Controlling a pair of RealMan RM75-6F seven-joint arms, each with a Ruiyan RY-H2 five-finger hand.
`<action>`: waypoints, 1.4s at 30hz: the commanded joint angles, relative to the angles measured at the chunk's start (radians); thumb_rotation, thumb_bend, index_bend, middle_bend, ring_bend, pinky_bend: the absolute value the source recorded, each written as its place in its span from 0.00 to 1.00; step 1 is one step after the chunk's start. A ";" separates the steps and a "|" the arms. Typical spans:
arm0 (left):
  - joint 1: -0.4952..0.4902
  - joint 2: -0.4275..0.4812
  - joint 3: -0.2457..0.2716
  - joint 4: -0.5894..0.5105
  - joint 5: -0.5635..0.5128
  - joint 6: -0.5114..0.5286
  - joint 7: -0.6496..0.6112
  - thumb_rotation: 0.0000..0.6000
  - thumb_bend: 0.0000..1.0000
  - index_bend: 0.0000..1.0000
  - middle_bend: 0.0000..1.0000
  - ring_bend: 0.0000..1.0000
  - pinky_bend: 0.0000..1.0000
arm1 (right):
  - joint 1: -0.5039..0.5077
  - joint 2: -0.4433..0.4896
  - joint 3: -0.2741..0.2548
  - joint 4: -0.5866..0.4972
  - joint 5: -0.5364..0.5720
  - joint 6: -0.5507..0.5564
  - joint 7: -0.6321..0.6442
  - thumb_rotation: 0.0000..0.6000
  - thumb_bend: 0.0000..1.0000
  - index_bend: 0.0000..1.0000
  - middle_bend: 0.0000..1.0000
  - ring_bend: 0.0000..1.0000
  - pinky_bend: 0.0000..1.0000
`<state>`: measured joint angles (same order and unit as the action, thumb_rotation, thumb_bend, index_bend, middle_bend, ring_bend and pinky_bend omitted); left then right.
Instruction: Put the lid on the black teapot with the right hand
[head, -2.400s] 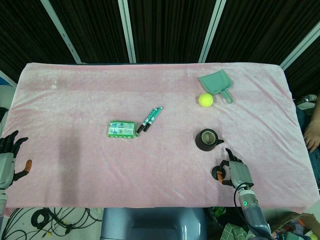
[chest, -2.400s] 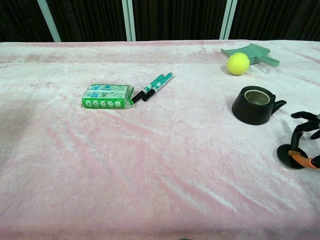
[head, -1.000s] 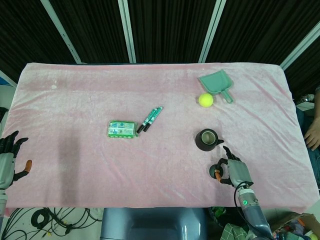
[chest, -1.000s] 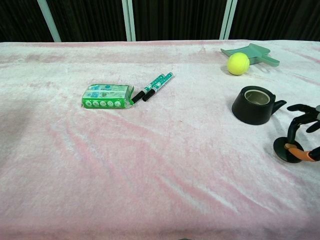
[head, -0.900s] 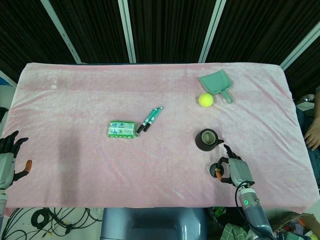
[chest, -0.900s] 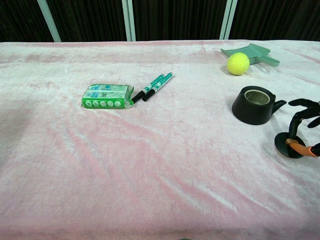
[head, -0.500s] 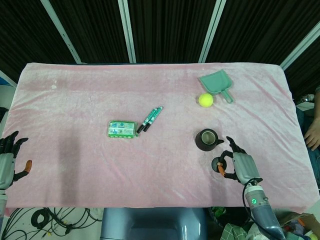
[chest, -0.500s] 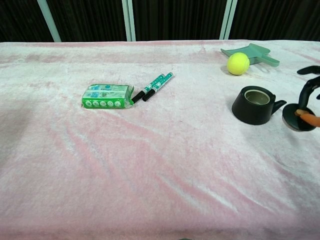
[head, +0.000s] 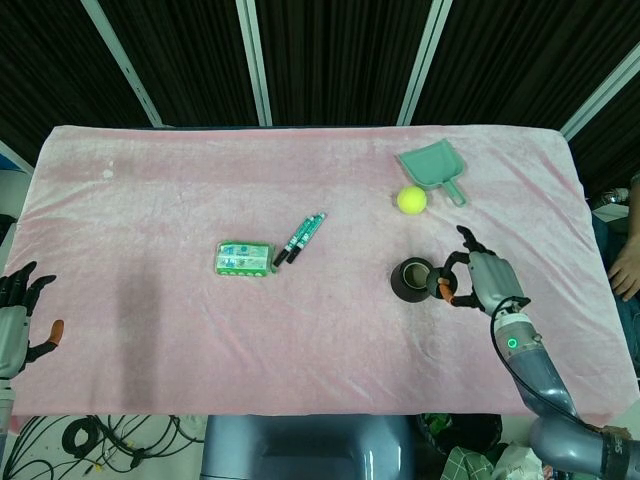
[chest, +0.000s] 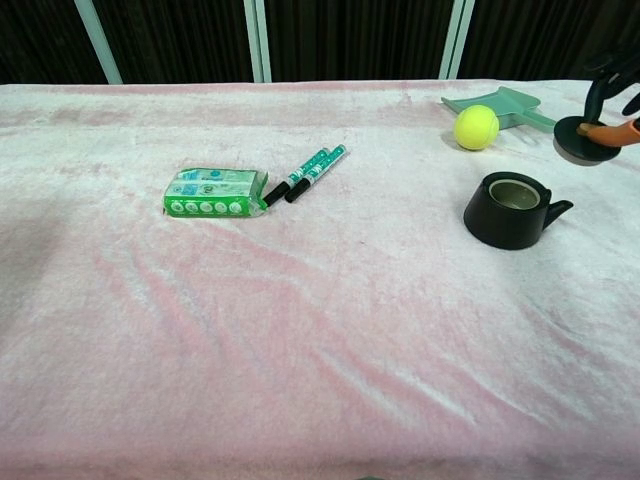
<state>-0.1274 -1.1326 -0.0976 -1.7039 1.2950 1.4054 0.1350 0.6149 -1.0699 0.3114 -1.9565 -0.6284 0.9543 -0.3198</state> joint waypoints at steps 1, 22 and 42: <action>0.000 0.000 0.000 0.000 -0.001 -0.001 0.000 1.00 0.41 0.18 0.00 0.00 0.00 | 0.102 -0.002 0.005 0.088 0.135 -0.062 -0.070 1.00 0.31 0.69 0.01 0.14 0.18; -0.001 0.003 -0.004 0.000 -0.008 -0.004 -0.005 1.00 0.41 0.18 0.00 0.00 0.00 | 0.263 -0.129 -0.092 0.325 0.336 -0.157 -0.113 1.00 0.32 0.70 0.01 0.14 0.18; -0.003 0.002 -0.003 -0.002 -0.012 -0.007 0.003 1.00 0.41 0.18 0.00 0.00 0.00 | 0.301 -0.165 -0.123 0.362 0.345 -0.177 -0.068 1.00 0.32 0.70 0.01 0.14 0.18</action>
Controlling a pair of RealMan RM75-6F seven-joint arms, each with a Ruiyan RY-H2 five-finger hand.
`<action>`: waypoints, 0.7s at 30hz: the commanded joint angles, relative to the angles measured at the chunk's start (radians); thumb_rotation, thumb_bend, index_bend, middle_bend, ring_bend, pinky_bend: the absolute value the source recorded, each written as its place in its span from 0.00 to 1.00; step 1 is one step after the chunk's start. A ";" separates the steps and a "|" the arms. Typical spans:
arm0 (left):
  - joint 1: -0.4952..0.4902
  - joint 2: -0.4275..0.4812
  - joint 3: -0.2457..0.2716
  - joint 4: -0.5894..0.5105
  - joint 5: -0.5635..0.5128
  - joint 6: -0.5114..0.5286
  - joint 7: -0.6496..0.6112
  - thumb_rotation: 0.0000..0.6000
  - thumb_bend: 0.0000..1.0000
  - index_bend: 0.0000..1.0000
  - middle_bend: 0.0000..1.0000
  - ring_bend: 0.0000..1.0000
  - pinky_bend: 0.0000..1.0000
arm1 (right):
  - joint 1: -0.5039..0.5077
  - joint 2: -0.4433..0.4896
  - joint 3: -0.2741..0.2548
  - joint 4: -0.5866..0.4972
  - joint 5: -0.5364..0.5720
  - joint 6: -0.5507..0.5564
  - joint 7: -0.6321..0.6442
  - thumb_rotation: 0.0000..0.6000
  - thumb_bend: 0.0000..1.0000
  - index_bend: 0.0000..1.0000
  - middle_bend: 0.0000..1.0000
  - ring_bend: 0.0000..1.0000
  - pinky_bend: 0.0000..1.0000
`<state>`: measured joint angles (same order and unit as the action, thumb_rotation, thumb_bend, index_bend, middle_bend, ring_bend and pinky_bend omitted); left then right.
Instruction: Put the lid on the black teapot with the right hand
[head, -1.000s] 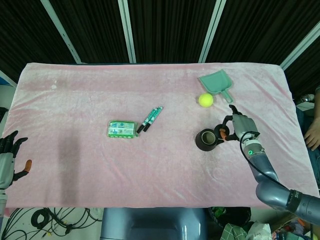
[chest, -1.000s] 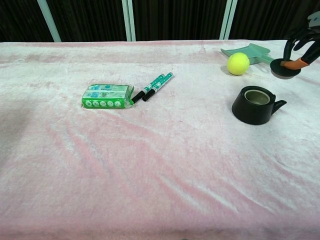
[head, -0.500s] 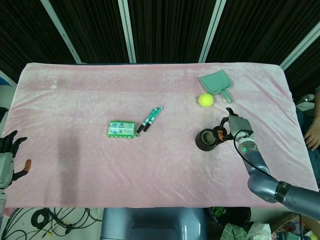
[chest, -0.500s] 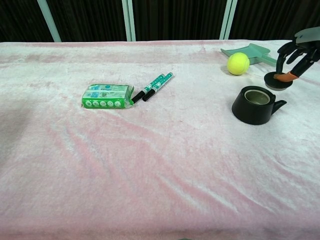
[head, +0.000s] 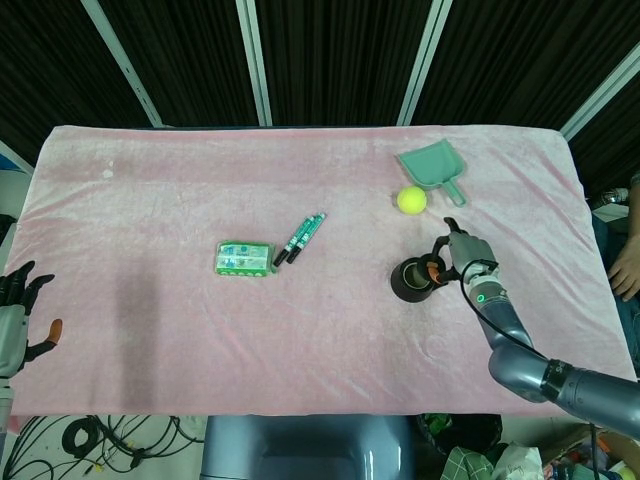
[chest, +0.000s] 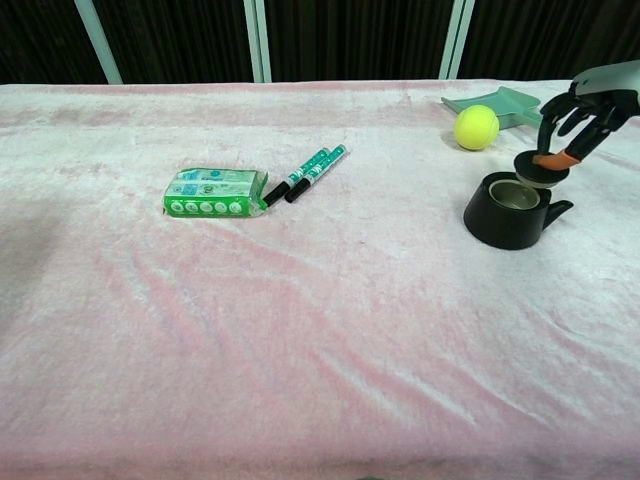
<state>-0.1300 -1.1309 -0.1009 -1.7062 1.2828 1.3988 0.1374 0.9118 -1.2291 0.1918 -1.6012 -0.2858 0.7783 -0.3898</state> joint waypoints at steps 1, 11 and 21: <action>0.000 0.000 0.000 0.000 0.000 -0.001 0.000 1.00 0.41 0.18 0.00 0.00 0.00 | 0.005 -0.008 -0.005 0.008 0.003 -0.001 0.003 1.00 0.32 0.70 0.01 0.14 0.18; -0.001 0.001 -0.001 0.000 -0.001 -0.001 0.000 1.00 0.41 0.18 0.00 0.00 0.00 | 0.017 -0.028 -0.016 0.019 0.000 -0.006 0.021 1.00 0.32 0.70 0.01 0.14 0.18; -0.001 0.002 -0.002 0.001 -0.002 -0.001 -0.003 1.00 0.41 0.18 0.00 0.00 0.00 | 0.030 -0.044 -0.025 0.031 0.014 0.000 0.024 1.00 0.32 0.70 0.01 0.14 0.18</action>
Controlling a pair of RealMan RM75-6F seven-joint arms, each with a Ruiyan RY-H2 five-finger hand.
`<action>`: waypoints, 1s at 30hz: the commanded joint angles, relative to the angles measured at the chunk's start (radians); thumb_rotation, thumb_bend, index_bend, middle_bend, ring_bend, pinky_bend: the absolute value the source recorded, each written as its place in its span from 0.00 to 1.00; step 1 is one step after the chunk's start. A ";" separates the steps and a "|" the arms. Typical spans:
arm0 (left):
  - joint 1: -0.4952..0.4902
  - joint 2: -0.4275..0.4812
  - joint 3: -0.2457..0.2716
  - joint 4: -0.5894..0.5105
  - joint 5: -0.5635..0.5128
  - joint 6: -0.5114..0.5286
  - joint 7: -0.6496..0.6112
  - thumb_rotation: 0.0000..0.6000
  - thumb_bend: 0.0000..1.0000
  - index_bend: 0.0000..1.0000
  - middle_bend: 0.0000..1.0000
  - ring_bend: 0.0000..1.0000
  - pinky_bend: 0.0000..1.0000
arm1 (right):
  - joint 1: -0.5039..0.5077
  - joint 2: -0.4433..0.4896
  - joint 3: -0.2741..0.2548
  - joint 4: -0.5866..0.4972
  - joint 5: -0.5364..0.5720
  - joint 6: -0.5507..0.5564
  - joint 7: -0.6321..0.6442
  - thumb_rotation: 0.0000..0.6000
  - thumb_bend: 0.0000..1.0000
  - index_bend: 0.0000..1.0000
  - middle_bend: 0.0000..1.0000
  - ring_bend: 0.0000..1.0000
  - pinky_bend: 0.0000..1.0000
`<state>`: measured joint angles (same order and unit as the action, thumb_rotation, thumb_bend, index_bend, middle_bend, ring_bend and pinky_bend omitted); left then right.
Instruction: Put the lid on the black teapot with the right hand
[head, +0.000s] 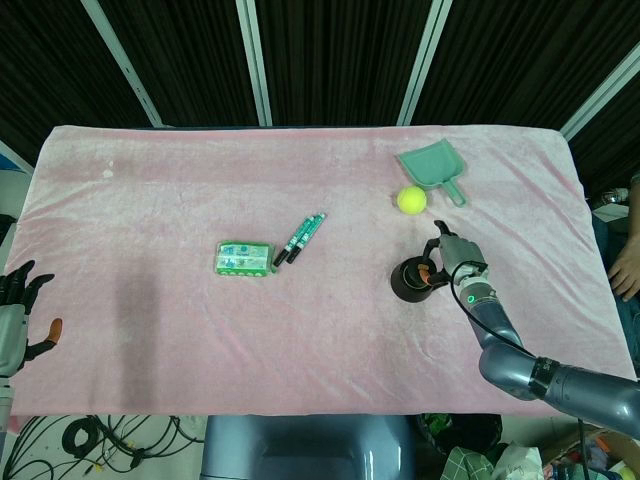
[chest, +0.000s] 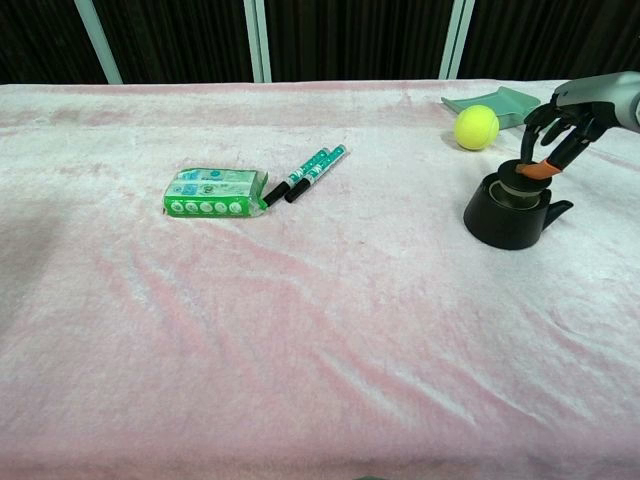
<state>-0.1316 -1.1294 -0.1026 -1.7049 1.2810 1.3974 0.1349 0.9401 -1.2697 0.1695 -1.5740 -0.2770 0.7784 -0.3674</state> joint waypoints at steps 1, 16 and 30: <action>0.000 0.000 0.000 0.000 -0.001 0.000 -0.002 1.00 0.41 0.18 0.00 0.00 0.00 | 0.002 -0.004 -0.004 0.005 0.007 -0.001 0.003 1.00 0.32 0.70 0.01 0.14 0.18; 0.000 0.000 0.000 0.000 -0.001 0.000 0.000 1.00 0.41 0.18 0.00 0.00 0.00 | 0.010 -0.022 -0.016 0.018 0.004 -0.010 0.016 1.00 0.32 0.70 0.01 0.14 0.18; -0.001 0.002 0.000 0.000 -0.001 -0.002 -0.002 1.00 0.41 0.18 0.00 0.00 0.00 | 0.018 -0.037 -0.027 0.035 0.010 -0.014 0.021 1.00 0.32 0.70 0.01 0.14 0.18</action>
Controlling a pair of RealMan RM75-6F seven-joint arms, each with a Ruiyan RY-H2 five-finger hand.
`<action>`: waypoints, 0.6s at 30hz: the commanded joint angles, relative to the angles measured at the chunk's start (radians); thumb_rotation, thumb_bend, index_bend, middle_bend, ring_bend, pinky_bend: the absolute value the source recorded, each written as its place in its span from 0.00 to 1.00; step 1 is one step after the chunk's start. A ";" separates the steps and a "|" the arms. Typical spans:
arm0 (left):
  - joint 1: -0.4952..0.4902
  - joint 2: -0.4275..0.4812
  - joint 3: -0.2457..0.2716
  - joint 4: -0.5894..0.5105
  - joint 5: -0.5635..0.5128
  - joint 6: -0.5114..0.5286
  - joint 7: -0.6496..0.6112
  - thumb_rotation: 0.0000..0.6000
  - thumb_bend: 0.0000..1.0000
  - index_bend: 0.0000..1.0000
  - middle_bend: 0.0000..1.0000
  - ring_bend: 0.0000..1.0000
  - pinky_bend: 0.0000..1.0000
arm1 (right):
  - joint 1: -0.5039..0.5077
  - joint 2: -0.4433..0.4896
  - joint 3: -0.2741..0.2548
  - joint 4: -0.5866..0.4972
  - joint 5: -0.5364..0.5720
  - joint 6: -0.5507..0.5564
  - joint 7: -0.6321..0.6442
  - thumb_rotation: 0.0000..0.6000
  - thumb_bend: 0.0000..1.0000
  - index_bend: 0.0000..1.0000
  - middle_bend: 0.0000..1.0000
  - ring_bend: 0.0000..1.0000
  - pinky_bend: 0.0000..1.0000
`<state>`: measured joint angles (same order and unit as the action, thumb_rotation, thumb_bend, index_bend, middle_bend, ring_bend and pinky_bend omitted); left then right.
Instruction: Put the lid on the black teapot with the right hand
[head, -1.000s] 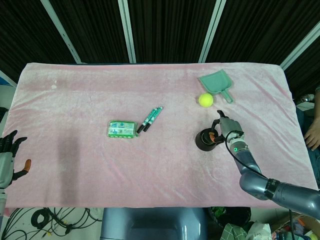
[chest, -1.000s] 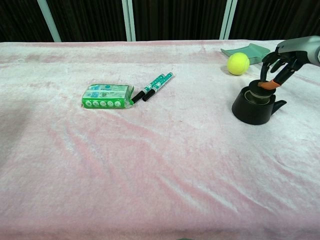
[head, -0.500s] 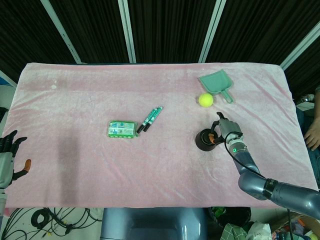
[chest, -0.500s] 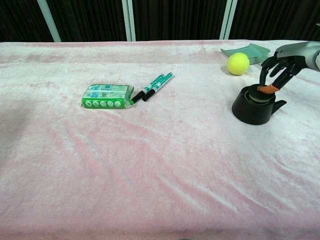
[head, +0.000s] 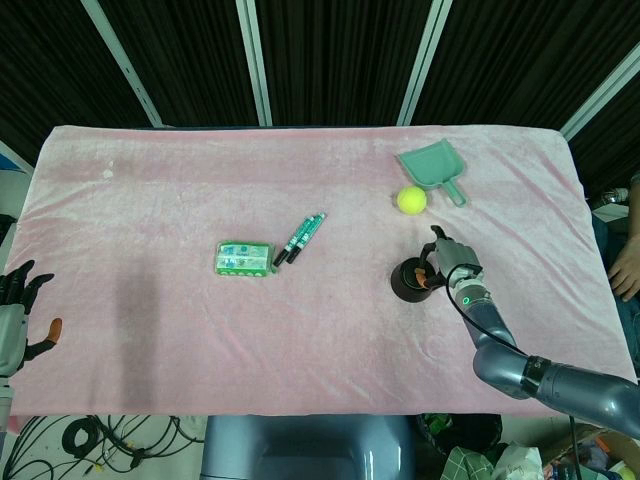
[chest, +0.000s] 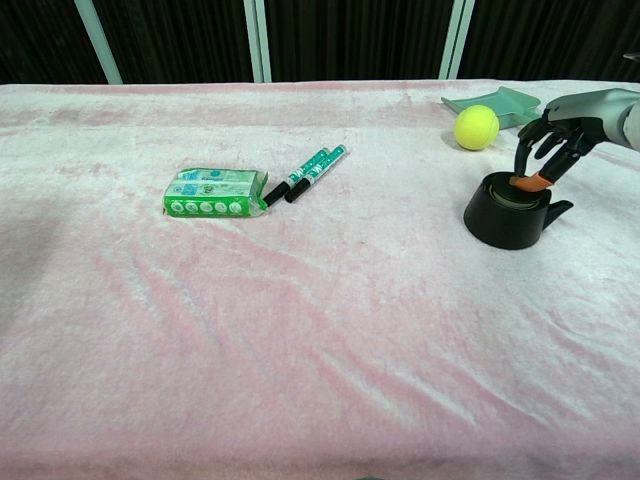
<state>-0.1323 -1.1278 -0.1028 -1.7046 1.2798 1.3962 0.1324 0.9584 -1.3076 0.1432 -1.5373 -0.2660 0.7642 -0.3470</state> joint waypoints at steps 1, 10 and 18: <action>0.000 0.000 0.000 0.000 0.000 -0.001 0.000 1.00 0.41 0.18 0.00 0.00 0.00 | 0.000 0.001 -0.001 -0.002 -0.001 0.000 0.001 1.00 0.32 0.70 0.01 0.14 0.18; 0.000 0.000 0.001 0.000 0.001 0.000 0.000 1.00 0.41 0.18 0.00 0.00 0.00 | -0.004 -0.006 -0.005 0.002 -0.007 -0.003 0.010 1.00 0.32 0.70 0.01 0.14 0.18; -0.001 0.000 0.001 0.000 -0.001 -0.002 0.001 1.00 0.41 0.18 0.00 0.00 0.00 | -0.005 -0.013 -0.010 0.011 -0.011 -0.006 0.013 1.00 0.32 0.70 0.01 0.14 0.18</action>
<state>-0.1331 -1.1279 -0.1022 -1.7047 1.2789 1.3943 0.1337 0.9538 -1.3201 0.1329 -1.5268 -0.2767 0.7585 -0.3340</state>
